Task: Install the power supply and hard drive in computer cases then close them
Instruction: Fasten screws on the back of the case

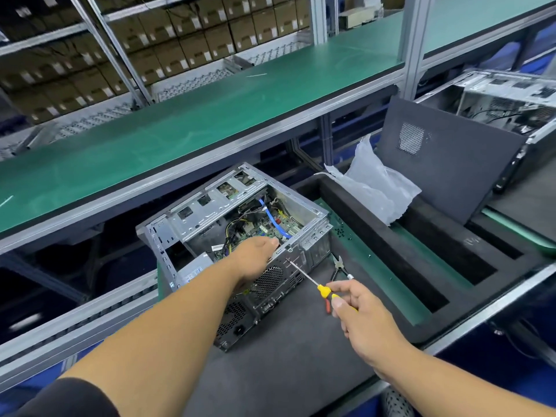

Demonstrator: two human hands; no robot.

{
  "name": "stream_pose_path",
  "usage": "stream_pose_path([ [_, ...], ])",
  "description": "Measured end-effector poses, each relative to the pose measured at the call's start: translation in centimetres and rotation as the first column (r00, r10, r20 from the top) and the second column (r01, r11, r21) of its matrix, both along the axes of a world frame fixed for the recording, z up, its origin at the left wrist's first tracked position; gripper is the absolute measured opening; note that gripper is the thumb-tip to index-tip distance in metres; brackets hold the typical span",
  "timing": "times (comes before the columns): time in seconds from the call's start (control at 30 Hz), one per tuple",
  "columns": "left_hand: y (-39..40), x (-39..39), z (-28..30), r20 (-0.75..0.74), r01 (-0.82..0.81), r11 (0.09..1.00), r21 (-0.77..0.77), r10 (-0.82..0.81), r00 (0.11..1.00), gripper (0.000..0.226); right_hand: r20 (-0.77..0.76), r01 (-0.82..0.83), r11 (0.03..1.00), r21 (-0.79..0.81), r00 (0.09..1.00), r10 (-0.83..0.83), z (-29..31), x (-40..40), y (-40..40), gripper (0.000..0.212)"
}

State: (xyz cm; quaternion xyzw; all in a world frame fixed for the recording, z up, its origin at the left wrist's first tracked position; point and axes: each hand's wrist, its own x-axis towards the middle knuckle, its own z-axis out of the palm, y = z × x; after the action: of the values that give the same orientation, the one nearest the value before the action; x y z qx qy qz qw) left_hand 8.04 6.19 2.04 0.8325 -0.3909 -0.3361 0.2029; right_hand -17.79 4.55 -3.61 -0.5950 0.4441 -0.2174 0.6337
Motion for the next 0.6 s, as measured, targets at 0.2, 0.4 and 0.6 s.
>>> stream_pose_path([
  [0.2,-1.1,1.9,0.2,-0.023,0.084,0.995,0.057,-0.083,0.996,0.055,-0.033,0.021,1.0,-0.005,0.999,-0.021,0.1,-0.4,0.2,0.027],
  [0.4,0.1,2.8,-1.2,-0.046,0.079,0.993,0.086,-0.076,0.996,0.038,-0.018,-0.004,1.0,-0.009,1.0,0.003,0.4,0.1,0.6,0.026],
  [0.6,-0.1,1.8,-1.8,-0.03,0.046,0.999,0.021,-0.046,0.999,0.043,0.003,0.008,1.0,-0.015,1.0,-0.008,0.6,1.4,0.6,0.025],
])
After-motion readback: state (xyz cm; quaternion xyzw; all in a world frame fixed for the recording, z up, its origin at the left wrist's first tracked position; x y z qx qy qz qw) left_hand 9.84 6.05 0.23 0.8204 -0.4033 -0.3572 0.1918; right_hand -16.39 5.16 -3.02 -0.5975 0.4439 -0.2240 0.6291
